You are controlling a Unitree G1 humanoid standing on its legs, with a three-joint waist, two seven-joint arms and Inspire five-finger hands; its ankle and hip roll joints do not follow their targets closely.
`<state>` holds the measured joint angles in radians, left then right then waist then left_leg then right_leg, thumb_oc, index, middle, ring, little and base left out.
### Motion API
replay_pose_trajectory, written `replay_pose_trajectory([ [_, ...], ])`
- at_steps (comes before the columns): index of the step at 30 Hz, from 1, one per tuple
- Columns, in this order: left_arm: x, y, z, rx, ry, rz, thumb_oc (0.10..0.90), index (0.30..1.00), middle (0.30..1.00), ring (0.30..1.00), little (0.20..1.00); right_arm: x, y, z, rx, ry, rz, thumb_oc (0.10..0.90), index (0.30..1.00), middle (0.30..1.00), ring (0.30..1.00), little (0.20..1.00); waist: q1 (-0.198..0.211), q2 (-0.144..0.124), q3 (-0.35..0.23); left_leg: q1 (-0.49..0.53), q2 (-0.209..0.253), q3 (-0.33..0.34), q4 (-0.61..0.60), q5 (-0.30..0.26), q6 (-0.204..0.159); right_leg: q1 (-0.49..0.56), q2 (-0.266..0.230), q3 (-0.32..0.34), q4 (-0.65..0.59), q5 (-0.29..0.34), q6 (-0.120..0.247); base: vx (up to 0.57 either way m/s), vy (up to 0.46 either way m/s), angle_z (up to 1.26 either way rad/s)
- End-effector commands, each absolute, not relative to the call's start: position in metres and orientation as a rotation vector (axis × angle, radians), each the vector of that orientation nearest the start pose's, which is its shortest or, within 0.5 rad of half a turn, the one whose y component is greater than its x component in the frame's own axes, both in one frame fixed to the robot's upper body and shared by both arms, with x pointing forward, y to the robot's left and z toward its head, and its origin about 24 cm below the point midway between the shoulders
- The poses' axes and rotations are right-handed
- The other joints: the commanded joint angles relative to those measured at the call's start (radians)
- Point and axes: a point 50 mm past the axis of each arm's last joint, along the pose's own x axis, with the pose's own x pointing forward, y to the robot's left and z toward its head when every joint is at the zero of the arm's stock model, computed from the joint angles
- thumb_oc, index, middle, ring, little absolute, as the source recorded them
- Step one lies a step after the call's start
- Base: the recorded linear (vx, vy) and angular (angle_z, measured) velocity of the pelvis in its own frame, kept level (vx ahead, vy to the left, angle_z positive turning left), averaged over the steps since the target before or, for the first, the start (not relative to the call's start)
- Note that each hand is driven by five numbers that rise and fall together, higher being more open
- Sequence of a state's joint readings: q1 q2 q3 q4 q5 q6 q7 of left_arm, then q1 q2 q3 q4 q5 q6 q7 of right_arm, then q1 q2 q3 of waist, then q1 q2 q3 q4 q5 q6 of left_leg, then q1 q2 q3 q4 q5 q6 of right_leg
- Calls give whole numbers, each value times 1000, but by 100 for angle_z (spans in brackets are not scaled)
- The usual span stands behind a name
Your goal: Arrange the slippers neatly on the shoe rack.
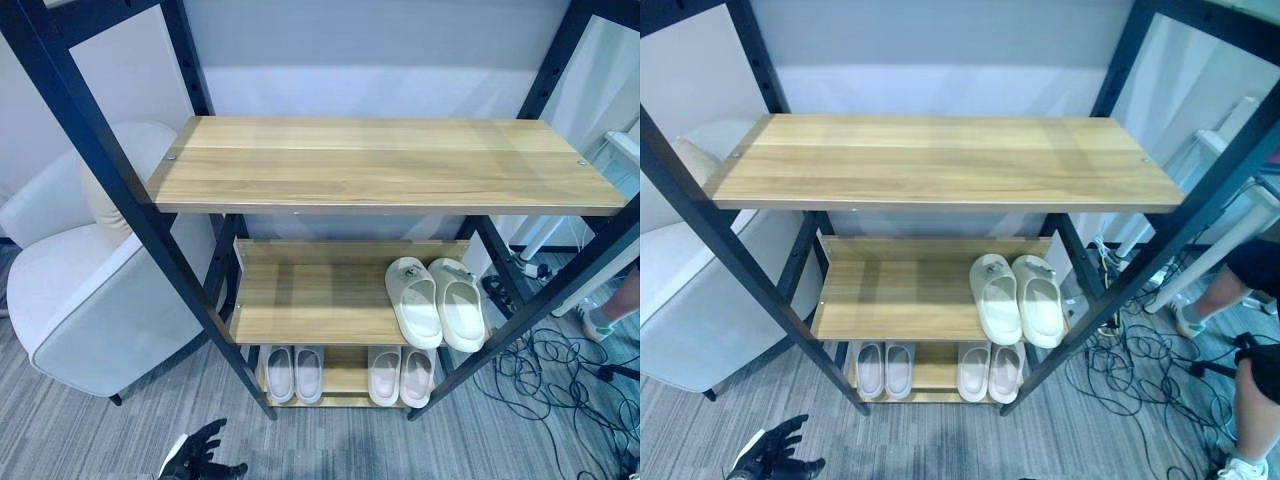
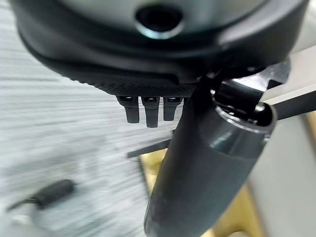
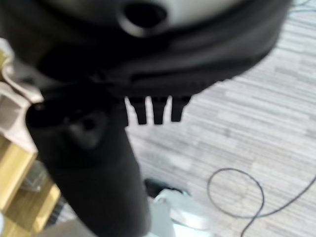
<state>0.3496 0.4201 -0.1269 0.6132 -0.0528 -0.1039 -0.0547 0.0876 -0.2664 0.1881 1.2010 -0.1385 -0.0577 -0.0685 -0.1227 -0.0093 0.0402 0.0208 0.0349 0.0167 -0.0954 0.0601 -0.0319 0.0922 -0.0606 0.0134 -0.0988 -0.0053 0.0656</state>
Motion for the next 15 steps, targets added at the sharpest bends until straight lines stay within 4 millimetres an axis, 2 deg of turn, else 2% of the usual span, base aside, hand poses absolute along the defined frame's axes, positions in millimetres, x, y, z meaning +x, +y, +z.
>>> replay_pose_trajectory([
  [1, 137, 263, -94, 469, 692, -41, 800, 900, 900, 900, 900, 78, -245, -158, -526, 1176, 53, 800, 900, 900, 900, 900, -9, -6, -28, 10, 42, 51, 8, -58, -28, -73, -14, -34, 12, 99, 36, -2, 14, 11],
  [6, 149, 252, -105, 487, 721, -34, 800, 900, 900, 900, 900, 76, -248, -158, -530, 1183, 43, 800, 900, 900, 900, 900, -23, -9, -31, 8, 42, 49, 8, -60, -27, -77, -13, -28, 12, 95, 34, 2, 5, 2],
  [15, 148, 250, -126, 551, 850, -23, 800, 900, 900, 900, 900, 79, -249, -158, -534, 1175, 29, 800, 900, 900, 900, 900, -43, -11, -42, 10, 45, 58, 8, -66, -26, -82, -10, -10, 12, 92, 30, 3, -4, -2],
])
